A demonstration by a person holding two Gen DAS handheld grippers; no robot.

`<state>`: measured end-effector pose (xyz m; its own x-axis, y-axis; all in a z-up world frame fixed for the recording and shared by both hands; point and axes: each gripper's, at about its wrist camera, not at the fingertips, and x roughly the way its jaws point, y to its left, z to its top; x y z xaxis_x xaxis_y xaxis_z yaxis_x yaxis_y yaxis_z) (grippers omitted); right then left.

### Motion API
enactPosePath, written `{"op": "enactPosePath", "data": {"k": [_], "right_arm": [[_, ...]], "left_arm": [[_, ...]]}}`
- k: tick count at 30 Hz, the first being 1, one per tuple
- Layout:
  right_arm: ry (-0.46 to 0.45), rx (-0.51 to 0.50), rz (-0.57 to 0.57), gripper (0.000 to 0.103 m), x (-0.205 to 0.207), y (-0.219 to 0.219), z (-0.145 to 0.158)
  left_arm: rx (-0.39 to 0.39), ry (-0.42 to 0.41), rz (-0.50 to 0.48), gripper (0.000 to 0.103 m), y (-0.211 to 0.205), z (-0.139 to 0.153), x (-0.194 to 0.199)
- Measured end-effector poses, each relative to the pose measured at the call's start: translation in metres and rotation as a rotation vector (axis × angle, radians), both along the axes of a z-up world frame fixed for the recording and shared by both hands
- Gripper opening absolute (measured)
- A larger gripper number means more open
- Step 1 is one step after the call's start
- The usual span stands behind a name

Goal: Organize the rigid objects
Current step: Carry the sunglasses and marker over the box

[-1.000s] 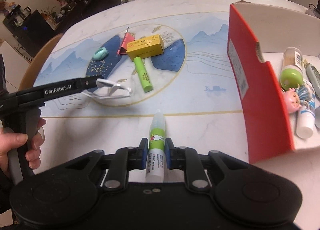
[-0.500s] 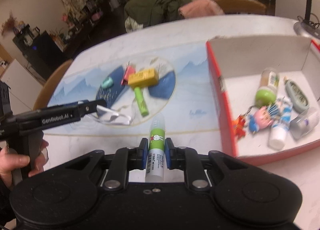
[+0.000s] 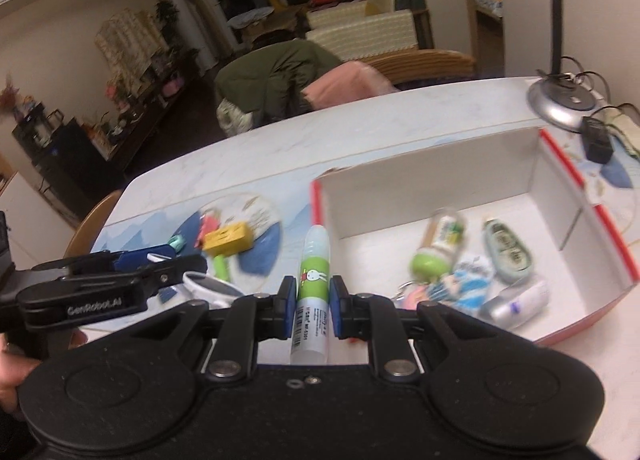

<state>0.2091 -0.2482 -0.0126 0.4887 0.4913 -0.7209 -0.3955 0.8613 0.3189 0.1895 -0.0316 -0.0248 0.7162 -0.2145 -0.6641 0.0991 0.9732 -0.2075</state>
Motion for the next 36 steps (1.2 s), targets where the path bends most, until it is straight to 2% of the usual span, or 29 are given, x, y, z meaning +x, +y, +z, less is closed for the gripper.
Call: {"op": "enactPosePath", "data": {"k": [9, 19, 25, 36], "right_arm": [[-0.008, 0.001, -0.049, 0.016, 0.028, -0.049, -0.006], [0.008, -0.020, -0.107, 0.016, 0.066, -0.103, -0.025], [0.026, -0.030, -0.110, 0.016, 0.089, -0.118, -0.040], [0.044, -0.062, -0.048, 0.016, 0.131, -0.122, -0.065]], "left_arm": [[0.058, 0.019, -0.089, 0.057, -0.071, 0.000, 0.034], [0.115, 0.080, -0.144, 0.057, -0.134, -0.021, 0.073], [0.156, 0.111, -0.170, 0.057, -0.165, -0.036, 0.092], [0.244, 0.114, -0.205, 0.057, -0.201, -0.061, 0.130]]}}
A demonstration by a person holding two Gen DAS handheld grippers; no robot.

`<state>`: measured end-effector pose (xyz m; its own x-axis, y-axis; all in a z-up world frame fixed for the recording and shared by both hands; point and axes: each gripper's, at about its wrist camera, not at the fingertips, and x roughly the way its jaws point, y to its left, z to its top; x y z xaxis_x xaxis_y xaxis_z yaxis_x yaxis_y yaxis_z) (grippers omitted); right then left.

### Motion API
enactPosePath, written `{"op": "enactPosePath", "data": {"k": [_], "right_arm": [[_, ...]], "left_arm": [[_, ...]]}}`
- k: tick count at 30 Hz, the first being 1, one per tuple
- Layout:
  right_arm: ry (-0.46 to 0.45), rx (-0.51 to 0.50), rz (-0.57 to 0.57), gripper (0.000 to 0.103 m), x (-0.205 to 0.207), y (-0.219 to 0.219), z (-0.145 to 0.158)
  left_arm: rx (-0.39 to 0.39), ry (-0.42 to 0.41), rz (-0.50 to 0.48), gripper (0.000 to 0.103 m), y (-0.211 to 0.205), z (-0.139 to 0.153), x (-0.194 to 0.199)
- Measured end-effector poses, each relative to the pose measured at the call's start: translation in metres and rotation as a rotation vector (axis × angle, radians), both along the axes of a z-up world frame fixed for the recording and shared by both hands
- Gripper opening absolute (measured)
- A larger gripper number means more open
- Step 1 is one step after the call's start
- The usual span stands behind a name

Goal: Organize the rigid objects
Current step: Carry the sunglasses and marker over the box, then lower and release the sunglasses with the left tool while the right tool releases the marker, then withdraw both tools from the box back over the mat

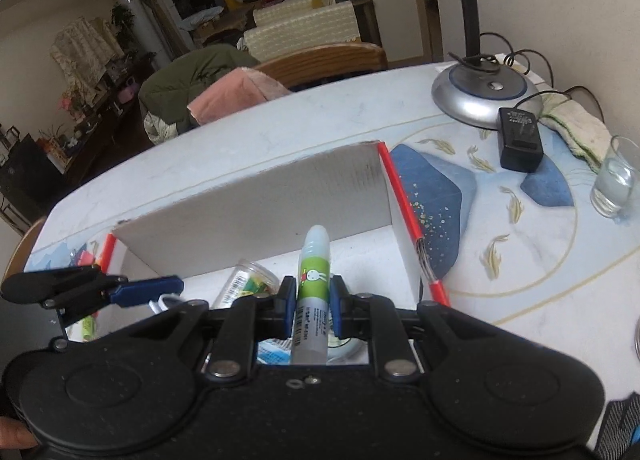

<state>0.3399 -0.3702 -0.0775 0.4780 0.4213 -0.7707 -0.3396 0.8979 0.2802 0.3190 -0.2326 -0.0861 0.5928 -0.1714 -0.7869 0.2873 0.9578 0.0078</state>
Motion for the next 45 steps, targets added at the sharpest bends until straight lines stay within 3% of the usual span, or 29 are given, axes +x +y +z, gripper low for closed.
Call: {"op": "enactPosePath", "data": {"k": [21, 29, 33, 45], "right_arm": [[0.064, -0.067, 0.057, 0.016, 0.018, 0.014, -0.030], [0.092, -0.065, 0.057, 0.027, 0.018, 0.017, -0.031], [0.091, -0.054, 0.063, 0.036, 0.013, 0.016, -0.027], [0.060, -0.023, 0.058, 0.045, -0.008, 0.007, -0.005]], "left_arm": [[0.073, 0.069, 0.031, 0.057, -0.010, -0.031, 0.033], [0.114, 0.088, 0.033, 0.063, -0.009, -0.035, 0.033], [0.098, 0.110, 0.046, 0.072, -0.005, -0.038, 0.031], [0.019, 0.057, 0.054, 0.072, 0.008, -0.016, 0.013]]}}
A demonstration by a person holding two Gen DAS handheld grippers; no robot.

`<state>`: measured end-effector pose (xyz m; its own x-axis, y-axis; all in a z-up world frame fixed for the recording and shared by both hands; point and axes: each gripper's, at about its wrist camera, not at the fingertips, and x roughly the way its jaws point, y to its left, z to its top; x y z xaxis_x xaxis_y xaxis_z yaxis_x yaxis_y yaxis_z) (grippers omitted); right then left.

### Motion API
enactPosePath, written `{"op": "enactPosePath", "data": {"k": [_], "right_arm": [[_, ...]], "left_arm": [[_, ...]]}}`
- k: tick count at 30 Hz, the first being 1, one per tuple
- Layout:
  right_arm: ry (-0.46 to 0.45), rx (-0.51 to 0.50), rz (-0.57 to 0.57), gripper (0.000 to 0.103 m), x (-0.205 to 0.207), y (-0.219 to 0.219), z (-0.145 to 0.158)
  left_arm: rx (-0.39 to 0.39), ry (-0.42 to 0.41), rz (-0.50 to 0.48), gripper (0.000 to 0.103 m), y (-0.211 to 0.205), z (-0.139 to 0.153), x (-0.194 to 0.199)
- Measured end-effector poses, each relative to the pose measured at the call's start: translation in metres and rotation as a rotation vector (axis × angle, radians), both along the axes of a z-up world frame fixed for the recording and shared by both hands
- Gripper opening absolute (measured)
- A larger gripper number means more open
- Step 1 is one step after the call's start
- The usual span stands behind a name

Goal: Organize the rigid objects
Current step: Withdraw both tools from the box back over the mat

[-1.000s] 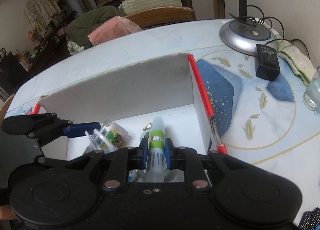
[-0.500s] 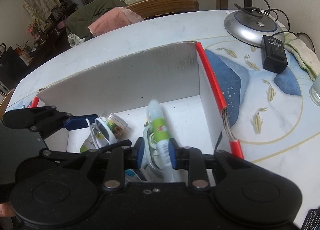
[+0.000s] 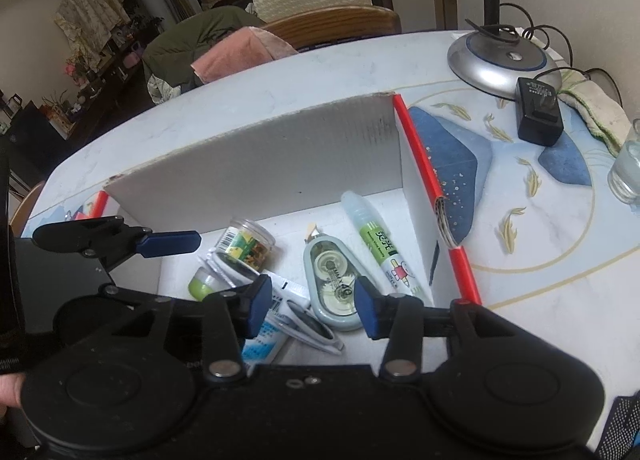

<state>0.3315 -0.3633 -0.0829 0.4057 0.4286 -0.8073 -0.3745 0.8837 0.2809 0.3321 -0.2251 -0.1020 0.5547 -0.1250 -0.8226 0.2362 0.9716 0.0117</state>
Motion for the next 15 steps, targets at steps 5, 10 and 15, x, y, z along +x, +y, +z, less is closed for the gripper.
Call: {"op": "enactPosePath", "data": {"k": [5, 10, 15], "right_arm": [[-0.034, 0.015, 0.007, 0.047, -0.012, -0.001, 0.018], [-0.070, 0.025, 0.007, 0.050, -0.026, -0.001, 0.035], [-0.100, 0.045, 0.011, 0.057, -0.039, 0.001, 0.051]], "left_arm": [[-0.026, -0.036, 0.018, 0.072, 0.009, 0.014, -0.012], [-0.070, -0.076, 0.048, 0.072, 0.026, 0.031, -0.027], [-0.112, -0.110, 0.061, 0.073, 0.044, 0.048, -0.043]]}}
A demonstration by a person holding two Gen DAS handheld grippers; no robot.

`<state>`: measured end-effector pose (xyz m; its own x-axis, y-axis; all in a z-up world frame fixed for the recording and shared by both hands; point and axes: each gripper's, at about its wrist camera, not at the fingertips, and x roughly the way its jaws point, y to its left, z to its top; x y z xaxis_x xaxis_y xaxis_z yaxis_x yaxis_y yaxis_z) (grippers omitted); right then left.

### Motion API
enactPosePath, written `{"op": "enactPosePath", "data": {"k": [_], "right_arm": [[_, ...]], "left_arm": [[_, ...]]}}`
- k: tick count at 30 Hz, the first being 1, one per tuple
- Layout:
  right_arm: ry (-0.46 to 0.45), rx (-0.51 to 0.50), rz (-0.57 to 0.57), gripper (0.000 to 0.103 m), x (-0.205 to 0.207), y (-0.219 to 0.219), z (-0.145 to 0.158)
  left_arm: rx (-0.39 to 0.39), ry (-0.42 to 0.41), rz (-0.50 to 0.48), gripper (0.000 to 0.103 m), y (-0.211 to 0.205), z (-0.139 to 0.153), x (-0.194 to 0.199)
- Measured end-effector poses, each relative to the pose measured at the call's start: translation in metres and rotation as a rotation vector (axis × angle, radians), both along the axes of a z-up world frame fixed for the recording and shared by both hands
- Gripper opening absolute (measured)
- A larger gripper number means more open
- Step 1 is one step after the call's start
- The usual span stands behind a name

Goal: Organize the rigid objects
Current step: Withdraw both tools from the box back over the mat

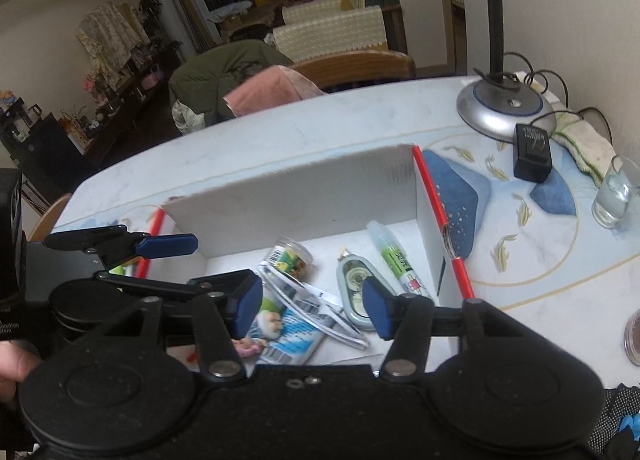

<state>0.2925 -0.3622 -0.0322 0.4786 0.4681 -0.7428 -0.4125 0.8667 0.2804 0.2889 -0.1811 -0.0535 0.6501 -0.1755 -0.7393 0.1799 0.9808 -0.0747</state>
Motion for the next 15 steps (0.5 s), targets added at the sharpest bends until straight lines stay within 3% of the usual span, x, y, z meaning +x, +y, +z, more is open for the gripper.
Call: {"op": "enactPosePath", "data": {"k": [3, 5, 15], "right_arm": [[-0.014, 0.007, -0.003, 0.060, -0.008, 0.003, 0.008], [-0.027, 0.006, -0.002, 0.062, -0.014, 0.006, 0.012], [-0.094, -0.018, -0.017, 0.080, -0.048, 0.029, 0.028]], "left_arm": [[-0.025, -0.012, 0.003, 0.074, 0.011, 0.009, -0.010], [-0.038, -0.024, 0.003, 0.083, 0.017, 0.015, -0.017], [-0.097, -0.055, 0.017, 0.083, 0.057, 0.032, -0.053]]}}
